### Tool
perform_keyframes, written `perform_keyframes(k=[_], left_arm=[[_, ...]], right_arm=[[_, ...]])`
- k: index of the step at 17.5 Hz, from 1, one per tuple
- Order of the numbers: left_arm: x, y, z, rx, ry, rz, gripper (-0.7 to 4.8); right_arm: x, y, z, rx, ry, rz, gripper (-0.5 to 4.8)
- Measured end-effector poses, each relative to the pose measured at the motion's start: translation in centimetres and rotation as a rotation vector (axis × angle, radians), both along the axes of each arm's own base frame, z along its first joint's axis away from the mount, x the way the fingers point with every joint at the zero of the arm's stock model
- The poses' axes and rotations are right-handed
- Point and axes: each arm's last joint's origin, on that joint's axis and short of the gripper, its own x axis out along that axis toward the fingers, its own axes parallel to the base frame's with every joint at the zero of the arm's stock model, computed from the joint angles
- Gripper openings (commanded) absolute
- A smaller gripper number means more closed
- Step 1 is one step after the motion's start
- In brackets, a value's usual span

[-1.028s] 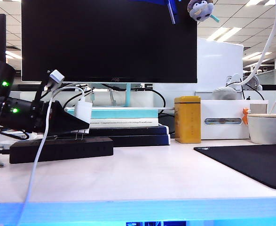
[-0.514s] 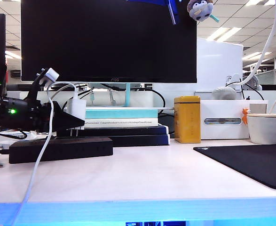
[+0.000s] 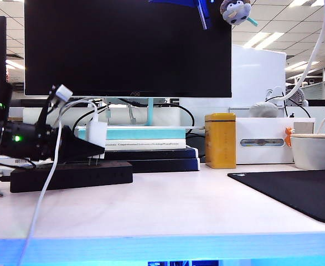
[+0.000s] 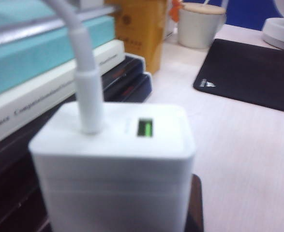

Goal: Plug the white charger into the left socket.

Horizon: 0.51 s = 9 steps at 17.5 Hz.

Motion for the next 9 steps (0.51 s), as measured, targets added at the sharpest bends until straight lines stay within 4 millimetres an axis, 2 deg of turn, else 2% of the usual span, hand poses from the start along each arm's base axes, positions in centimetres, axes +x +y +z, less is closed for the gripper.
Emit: perform_keyframes(k=[9], left_arm=[[0.08, 0.83, -0.62, 0.036, -0.042, -0.054, 0.23]], right_arm=[[0.0, 0.0, 0.0, 0.0, 0.0, 0.0, -0.01]])
